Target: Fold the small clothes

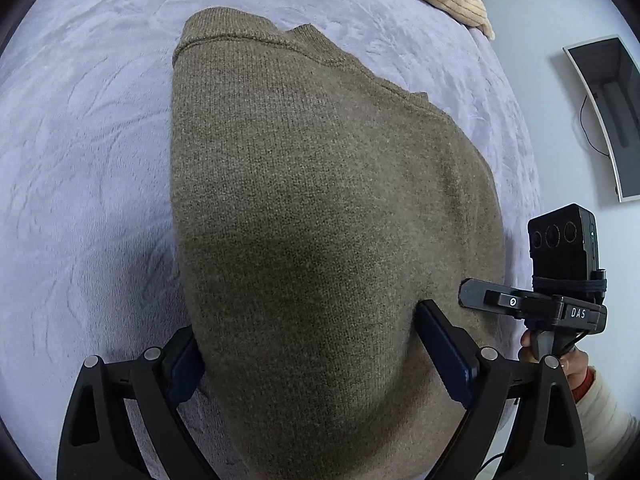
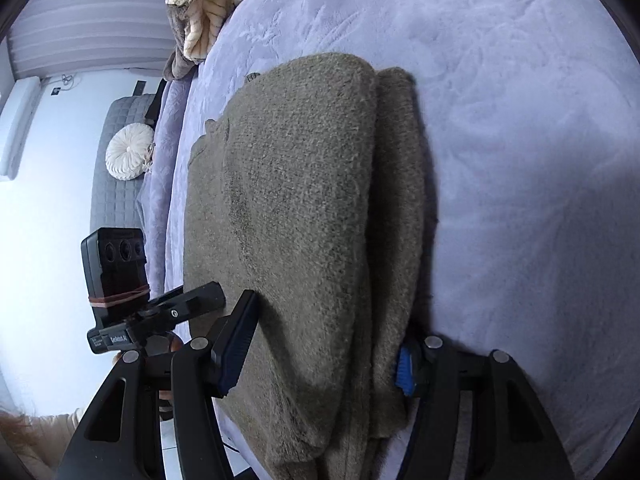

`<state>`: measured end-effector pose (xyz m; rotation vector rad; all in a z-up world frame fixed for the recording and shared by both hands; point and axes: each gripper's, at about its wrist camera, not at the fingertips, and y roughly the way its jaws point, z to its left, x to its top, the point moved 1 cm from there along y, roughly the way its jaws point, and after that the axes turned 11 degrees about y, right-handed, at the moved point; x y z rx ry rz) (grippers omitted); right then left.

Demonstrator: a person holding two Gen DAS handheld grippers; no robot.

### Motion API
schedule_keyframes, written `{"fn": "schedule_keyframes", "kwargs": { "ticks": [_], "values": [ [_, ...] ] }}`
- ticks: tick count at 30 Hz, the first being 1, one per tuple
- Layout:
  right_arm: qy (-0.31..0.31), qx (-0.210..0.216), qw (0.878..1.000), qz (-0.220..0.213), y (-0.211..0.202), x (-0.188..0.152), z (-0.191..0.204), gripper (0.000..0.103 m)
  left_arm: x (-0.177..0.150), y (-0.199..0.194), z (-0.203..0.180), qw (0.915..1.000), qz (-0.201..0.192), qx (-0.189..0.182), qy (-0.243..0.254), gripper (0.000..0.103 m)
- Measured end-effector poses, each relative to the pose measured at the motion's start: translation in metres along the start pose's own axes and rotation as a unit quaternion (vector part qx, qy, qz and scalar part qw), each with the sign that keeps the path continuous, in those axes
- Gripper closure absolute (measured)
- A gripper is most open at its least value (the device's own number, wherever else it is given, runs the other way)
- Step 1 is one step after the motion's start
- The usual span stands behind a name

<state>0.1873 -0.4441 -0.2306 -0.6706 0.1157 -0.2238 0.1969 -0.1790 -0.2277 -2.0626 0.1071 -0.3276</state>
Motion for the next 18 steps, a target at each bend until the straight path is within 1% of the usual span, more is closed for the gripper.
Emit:
{"fn": "schedule_keyframes", "kwargs": {
  "ticks": [1,2,3,4,5,6,8,12,18],
  "values": [
    [0.006,0.001,1.000,-0.001,0.002,0.000,0.001,0.051,0.000,-0.001,-0.002,1.0000,-0.003,0.005,0.003,0.011],
    [0.010,0.006,1.000,-0.001,0.002,-0.001,0.002,0.061,-0.002,-0.004,-0.004,0.9999,-0.008,0.008,0.006,0.019],
    [0.017,0.012,1.000,-0.003,0.001,-0.004,0.002,0.064,-0.004,-0.008,-0.004,0.9998,-0.014,0.010,0.011,0.027],
    [0.022,0.018,1.000,-0.006,-0.002,-0.007,0.004,0.069,-0.005,-0.012,-0.007,0.9996,-0.022,0.009,0.018,0.032],
    [0.024,0.028,0.999,-0.009,-0.006,-0.010,0.006,0.070,-0.007,-0.017,-0.009,0.9993,-0.029,0.007,0.025,0.040],
    [0.025,0.039,0.999,-0.010,-0.008,-0.012,0.010,0.070,-0.008,-0.021,-0.011,0.9990,-0.034,0.005,0.030,0.046],
    [0.024,0.063,0.998,-0.009,-0.013,-0.019,0.020,0.071,-0.010,-0.031,-0.015,0.9982,-0.044,-0.004,0.041,0.050],
    [0.019,0.083,0.996,-0.012,-0.017,-0.035,0.046,0.071,-0.016,-0.059,-0.020,0.9967,-0.058,-0.029,0.050,0.051],
    [0.020,0.113,0.993,-0.010,-0.026,-0.065,0.073,0.071,-0.038,-0.108,-0.019,0.9938,-0.079,-0.041,0.067,0.051]
  ]
}}
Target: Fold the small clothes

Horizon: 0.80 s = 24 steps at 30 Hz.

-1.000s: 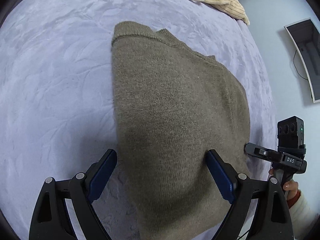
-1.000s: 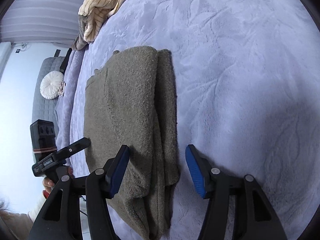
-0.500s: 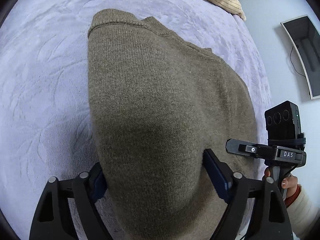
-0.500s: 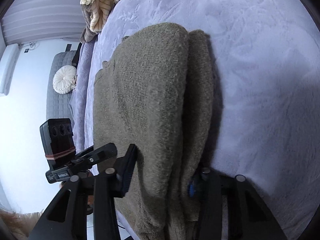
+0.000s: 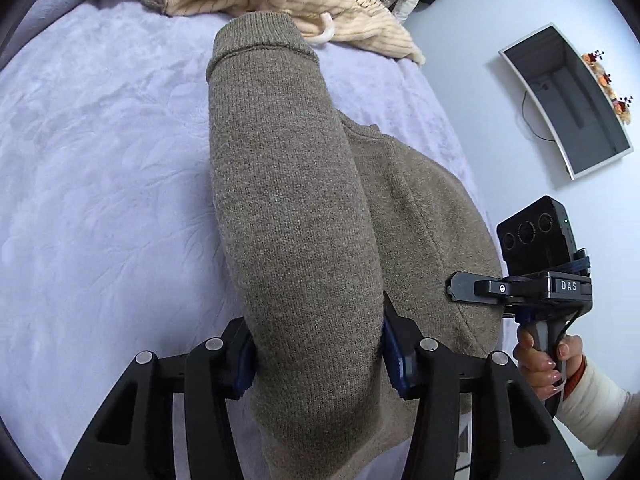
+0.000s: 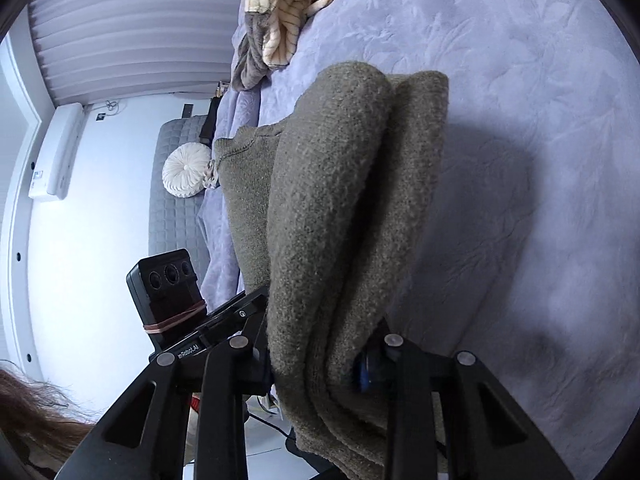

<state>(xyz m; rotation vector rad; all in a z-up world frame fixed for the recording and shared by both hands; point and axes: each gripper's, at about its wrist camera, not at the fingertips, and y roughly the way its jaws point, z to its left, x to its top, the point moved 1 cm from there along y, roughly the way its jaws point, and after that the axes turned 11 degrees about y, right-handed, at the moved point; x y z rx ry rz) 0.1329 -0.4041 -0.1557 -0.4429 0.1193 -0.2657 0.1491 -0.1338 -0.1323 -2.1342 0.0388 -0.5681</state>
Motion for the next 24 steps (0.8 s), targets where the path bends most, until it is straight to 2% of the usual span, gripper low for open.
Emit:
{"fn": "schedule_keyframes", "kwargs": {
  "ticks": [8,15,18,22,24],
  "values": [
    [-0.020,-0.010,1.000,0.022,0.044,-0.057,0.029,0.071,-0.052,-0.048,0.014,0.9997,0.011,0.019,-0.011,0.051],
    [-0.006,-0.011,0.998,0.056,0.104,-0.098,0.021,0.071,-0.111,-0.073,0.049,0.9972,0.030,0.039,-0.055,0.050],
    [-0.006,-0.019,0.998,0.060,0.128,-0.101,0.019,0.071,-0.126,-0.070,0.064,0.9957,0.034,0.050,-0.069,0.050],
    [-0.005,-0.057,0.997,0.050,0.144,-0.095,0.012,0.071,-0.137,-0.053,0.084,0.9912,0.051,0.098,-0.074,0.050],
    [-0.007,-0.091,0.995,0.038,0.144,-0.086,0.010,0.071,-0.141,-0.052,0.096,0.9885,0.053,0.108,-0.091,0.039]
  ]
}}
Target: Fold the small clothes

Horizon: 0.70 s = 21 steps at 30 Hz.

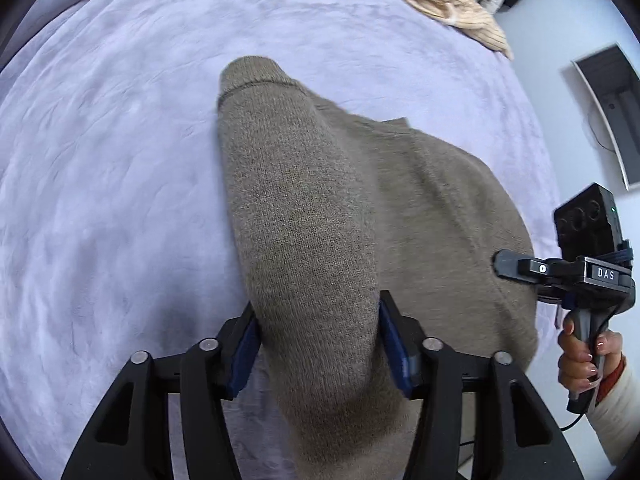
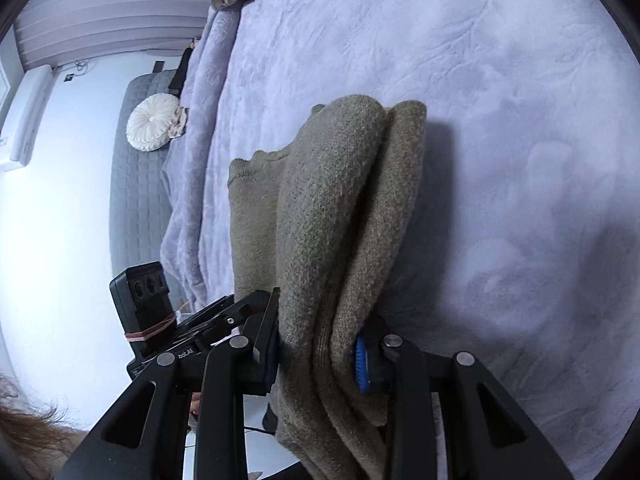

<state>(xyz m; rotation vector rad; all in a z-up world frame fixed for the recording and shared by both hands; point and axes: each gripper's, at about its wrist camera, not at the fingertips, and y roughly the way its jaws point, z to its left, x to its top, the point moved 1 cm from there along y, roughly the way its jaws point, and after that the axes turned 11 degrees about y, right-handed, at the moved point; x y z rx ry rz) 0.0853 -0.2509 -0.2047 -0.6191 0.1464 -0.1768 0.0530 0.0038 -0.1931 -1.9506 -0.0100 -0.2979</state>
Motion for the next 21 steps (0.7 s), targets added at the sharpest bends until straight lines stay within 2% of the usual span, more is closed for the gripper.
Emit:
{"fn": "schedule_keyframes", "kwargs": {
  "ticks": [2,5,9,11,16,21],
  "values": [
    [-0.006,-0.051,0.999,-0.013,-0.003,0.003,-0.001,0.068,-0.004,-0.004,0.011,0.9996,-0.002,0.020,-0.020,0.026],
    [-0.011,-0.135,0.990,-0.032,-0.010,0.000,-0.004,0.056,-0.008,-0.017,0.017,0.9990,-0.014,0.038,-0.019,0.024],
    [-0.001,-0.167,0.985,-0.054,-0.024,-0.012,-0.005,0.055,-0.016,-0.037,0.017,0.9947,-0.021,0.101,0.000,0.024],
    [-0.001,-0.166,0.984,-0.064,-0.031,-0.020,0.000,0.055,-0.020,-0.046,0.017,0.9952,-0.027,0.094,0.001,0.024],
    [0.003,-0.100,0.994,-0.046,-0.039,-0.046,0.000,0.055,-0.017,-0.057,0.005,0.9969,-0.040,0.068,0.009,0.024],
    [0.012,-0.100,0.994,-0.032,-0.011,-0.045,-0.001,0.055,-0.006,-0.045,-0.012,0.9973,-0.039,0.057,0.023,0.024]
  ]
}}
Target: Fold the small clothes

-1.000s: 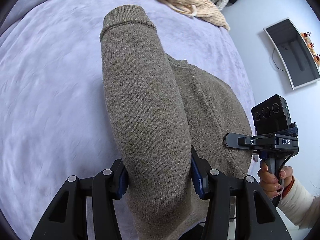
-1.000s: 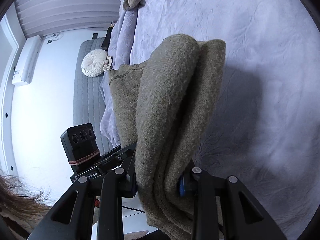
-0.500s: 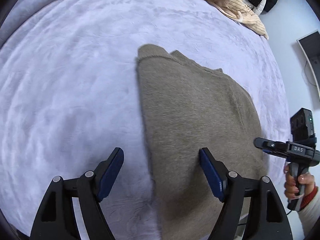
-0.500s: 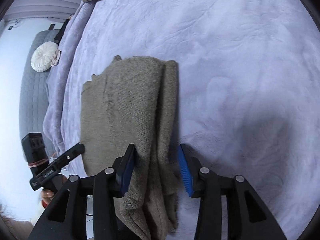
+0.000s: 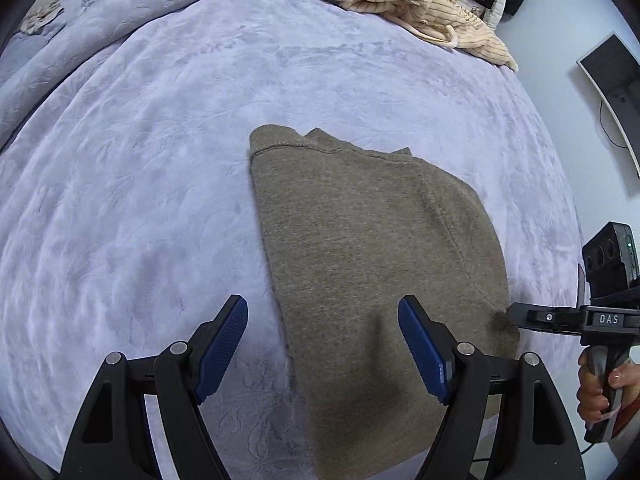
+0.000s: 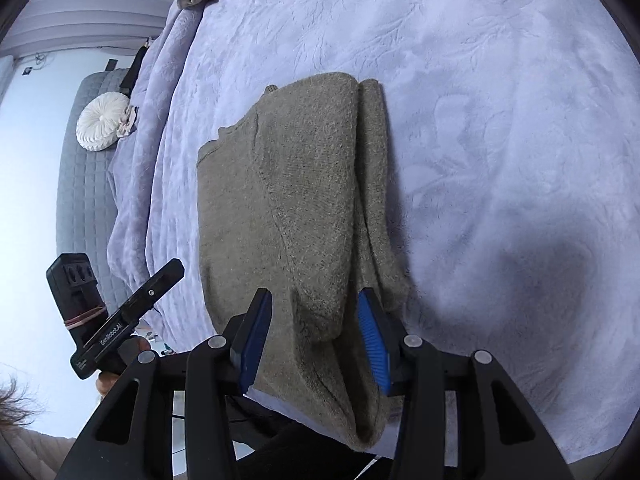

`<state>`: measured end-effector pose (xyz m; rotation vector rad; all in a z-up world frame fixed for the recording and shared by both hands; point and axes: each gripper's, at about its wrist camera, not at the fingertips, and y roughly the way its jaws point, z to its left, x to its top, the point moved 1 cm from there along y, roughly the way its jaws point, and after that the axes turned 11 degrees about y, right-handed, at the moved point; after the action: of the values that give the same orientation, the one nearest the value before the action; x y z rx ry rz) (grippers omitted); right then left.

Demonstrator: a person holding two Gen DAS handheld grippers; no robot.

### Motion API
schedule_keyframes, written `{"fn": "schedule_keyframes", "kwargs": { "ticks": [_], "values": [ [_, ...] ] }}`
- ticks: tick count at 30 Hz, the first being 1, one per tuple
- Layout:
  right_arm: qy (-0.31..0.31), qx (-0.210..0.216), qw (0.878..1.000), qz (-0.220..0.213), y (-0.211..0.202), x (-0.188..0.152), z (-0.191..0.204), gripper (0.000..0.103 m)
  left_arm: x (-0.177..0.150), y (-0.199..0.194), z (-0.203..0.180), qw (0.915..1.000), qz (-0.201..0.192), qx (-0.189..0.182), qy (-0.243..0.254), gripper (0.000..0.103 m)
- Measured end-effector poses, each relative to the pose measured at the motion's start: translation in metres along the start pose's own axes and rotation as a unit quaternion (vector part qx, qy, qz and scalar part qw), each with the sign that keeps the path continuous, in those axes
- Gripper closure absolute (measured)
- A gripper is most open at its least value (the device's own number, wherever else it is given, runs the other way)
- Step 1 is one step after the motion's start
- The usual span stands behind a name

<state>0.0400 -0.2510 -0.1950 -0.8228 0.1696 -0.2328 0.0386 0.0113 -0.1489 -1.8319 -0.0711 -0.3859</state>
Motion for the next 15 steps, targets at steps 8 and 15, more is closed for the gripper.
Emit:
{"fn": "schedule_keyframes", "kwargs": {
  "ticks": [8,15],
  "values": [
    [-0.094,-0.082,0.992,-0.030,-0.003,-0.010,0.026,0.092,-0.005,-0.002,-0.022,0.9998,0.002,-0.009,0.017,0.024],
    [-0.124,-0.155,0.980,-0.030,0.025,-0.009,-0.008,0.092,-0.027,0.030,-0.026,0.9990,0.043,-0.006,0.009,0.024]
  ]
}}
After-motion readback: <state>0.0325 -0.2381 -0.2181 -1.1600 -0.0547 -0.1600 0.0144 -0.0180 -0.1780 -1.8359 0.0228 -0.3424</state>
